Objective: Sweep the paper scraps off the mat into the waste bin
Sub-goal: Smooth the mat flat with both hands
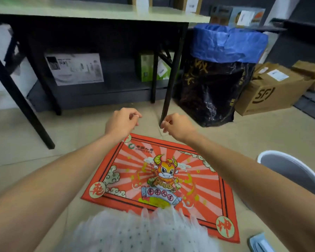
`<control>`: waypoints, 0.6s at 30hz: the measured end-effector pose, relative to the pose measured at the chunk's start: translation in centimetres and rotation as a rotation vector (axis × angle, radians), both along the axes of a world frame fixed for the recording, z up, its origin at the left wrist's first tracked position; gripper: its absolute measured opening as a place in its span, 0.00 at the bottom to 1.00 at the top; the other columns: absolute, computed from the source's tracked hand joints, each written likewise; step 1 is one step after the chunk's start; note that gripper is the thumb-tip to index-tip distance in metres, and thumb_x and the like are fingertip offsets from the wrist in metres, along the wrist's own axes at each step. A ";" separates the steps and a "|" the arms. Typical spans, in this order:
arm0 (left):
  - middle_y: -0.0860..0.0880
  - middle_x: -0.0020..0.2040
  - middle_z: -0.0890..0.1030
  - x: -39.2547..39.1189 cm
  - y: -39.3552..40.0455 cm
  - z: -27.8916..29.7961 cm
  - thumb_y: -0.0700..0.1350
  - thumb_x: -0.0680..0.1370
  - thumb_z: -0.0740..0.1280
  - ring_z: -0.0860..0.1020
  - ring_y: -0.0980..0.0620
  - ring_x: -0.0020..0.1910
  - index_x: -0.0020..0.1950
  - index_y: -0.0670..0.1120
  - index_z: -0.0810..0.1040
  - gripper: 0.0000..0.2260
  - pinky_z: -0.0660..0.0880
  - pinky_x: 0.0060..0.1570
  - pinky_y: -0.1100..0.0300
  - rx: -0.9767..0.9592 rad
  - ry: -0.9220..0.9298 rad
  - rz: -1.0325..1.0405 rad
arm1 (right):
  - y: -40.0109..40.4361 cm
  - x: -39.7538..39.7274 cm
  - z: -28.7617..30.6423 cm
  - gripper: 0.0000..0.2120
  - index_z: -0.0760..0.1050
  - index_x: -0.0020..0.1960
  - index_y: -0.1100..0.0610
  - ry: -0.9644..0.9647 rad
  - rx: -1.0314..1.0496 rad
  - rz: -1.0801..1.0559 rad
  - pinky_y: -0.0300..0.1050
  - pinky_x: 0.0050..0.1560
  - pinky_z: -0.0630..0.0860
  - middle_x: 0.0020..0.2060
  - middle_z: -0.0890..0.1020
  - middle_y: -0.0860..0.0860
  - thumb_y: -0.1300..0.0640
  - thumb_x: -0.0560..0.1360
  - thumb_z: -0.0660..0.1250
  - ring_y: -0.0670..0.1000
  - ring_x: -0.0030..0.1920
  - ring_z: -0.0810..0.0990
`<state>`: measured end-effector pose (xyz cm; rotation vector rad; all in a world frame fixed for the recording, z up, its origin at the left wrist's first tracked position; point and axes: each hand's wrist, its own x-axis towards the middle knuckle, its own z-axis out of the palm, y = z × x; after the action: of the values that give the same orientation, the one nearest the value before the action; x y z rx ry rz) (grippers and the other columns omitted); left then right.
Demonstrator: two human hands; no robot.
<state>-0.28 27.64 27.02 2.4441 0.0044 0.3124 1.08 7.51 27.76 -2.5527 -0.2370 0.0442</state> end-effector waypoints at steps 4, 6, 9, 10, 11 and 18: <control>0.61 0.35 0.81 2.1 1.8 -5.5 0.48 0.80 0.63 0.81 0.56 0.39 0.44 0.61 0.80 0.09 0.79 0.45 0.53 0.026 0.070 0.005 | 2.8 2.4 -5.8 0.12 0.81 0.48 0.51 0.040 -0.133 0.027 0.45 0.48 0.78 0.43 0.85 0.53 0.51 0.78 0.60 0.54 0.45 0.82; 0.59 0.37 0.82 3.3 2.6 -8.2 0.48 0.79 0.63 0.81 0.52 0.41 0.45 0.59 0.81 0.09 0.78 0.46 0.53 0.032 0.106 0.015 | 4.1 3.8 -8.4 0.12 0.81 0.47 0.52 0.067 -0.171 0.052 0.47 0.46 0.79 0.42 0.84 0.53 0.51 0.77 0.60 0.56 0.44 0.82; 0.57 0.37 0.82 5.1 3.7 -11.9 0.48 0.80 0.63 0.81 0.50 0.43 0.50 0.56 0.83 0.08 0.78 0.46 0.52 0.039 0.136 0.009 | 5.9 6.1 -11.6 0.11 0.81 0.48 0.53 0.104 -0.165 0.076 0.47 0.47 0.80 0.42 0.85 0.53 0.52 0.77 0.60 0.55 0.44 0.82; 0.56 0.37 0.82 5.6 4.0 -13.1 0.48 0.80 0.64 0.82 0.50 0.42 0.51 0.55 0.83 0.08 0.79 0.46 0.51 0.038 0.149 0.006 | 6.4 6.9 -12.7 0.11 0.81 0.48 0.53 0.115 -0.162 0.081 0.48 0.47 0.80 0.43 0.85 0.53 0.53 0.76 0.60 0.56 0.44 0.83; 0.55 0.38 0.82 6.1 4.3 -14.2 0.49 0.80 0.64 0.82 0.49 0.42 0.51 0.55 0.83 0.08 0.79 0.47 0.50 0.037 0.164 0.007 | 6.8 7.6 -13.8 0.12 0.81 0.49 0.54 0.125 -0.165 0.084 0.48 0.47 0.80 0.43 0.85 0.54 0.53 0.76 0.60 0.56 0.44 0.82; 0.55 0.37 0.83 8.4 6.3 -22.4 0.47 0.80 0.61 0.82 0.49 0.41 0.52 0.56 0.83 0.10 0.80 0.48 0.49 -0.053 0.255 0.012 | 8.7 11.4 -22.0 0.12 0.81 0.48 0.53 0.223 -0.174 0.102 0.50 0.46 0.81 0.43 0.84 0.53 0.51 0.74 0.59 0.56 0.43 0.83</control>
<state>8.14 33.98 4.66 2.4154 0.1361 0.0036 12.45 16.18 5.74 -2.6777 -0.2863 0.4026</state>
